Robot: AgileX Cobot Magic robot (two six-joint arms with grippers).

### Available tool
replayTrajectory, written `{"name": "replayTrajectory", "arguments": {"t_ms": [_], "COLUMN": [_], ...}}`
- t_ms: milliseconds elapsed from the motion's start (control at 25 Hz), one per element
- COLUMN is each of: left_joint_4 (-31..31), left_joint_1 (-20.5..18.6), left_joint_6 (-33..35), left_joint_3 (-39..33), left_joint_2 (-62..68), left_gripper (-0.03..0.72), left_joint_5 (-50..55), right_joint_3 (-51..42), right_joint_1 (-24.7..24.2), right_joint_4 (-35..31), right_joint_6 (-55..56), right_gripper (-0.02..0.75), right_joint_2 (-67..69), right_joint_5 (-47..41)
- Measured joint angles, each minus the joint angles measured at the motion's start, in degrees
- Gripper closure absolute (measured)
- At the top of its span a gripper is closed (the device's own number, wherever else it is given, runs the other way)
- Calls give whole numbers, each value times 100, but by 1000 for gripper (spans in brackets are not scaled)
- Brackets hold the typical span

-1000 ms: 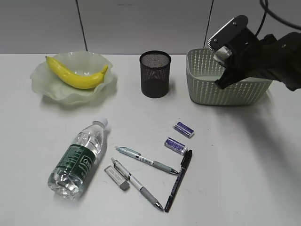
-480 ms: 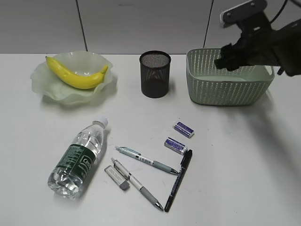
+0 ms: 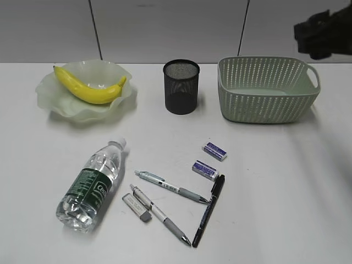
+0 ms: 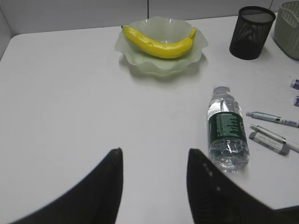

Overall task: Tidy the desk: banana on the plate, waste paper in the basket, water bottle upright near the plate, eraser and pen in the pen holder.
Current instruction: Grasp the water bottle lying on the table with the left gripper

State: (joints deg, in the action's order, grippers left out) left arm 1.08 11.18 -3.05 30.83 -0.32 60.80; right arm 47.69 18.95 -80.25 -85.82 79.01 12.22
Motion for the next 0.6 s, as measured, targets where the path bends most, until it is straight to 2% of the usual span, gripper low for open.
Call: {"name": "replayTrajectory", "arguments": {"t_ms": [280,440,600], "left_joint_4": [0,0,0], "left_joint_1": [0,0,0], "left_joint_6": [0,0,0], "left_joint_3": [0,0,0], "left_joint_2": [0,0,0], "left_gripper": [353,353,353], "left_joint_5": [0,0,0], "right_joint_3": [-1868,-2210,-2247], "right_joint_1": [0,0,0], "right_joint_4": [-755,-1006,-1210], "right_joint_6": [-559,-606,-622], "right_gripper": [218,218,218], "right_joint_2": [-2243,-3074,-3325], "right_joint_5": [-490,-778,-872]}}
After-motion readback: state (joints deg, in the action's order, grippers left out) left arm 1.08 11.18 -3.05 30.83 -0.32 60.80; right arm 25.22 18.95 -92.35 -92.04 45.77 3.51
